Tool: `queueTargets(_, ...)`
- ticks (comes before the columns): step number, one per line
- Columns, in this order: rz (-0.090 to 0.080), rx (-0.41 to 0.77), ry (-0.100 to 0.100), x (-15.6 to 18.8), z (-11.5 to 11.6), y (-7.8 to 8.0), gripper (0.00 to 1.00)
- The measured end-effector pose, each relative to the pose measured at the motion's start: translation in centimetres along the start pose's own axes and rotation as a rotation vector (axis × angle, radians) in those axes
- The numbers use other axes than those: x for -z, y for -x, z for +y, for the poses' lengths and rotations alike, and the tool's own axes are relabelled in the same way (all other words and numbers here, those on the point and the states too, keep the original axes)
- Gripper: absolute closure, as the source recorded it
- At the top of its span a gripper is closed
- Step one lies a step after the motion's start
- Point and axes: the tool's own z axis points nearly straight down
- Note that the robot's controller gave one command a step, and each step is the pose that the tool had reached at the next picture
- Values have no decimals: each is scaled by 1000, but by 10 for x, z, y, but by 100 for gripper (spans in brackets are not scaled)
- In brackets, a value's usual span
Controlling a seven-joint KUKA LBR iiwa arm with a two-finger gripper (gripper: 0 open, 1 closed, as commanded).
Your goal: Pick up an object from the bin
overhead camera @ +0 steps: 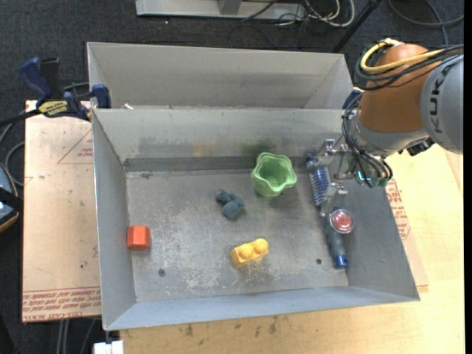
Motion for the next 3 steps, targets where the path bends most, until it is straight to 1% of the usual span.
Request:
queueTargets(1, -3, -84, 3, -61, 44, 21, 0)
queueTargets(2, -14, 131, -2, -71, 38, 28, 0)
queueTargets(3, -14, 50, 3, -43, 107, 37, 0)
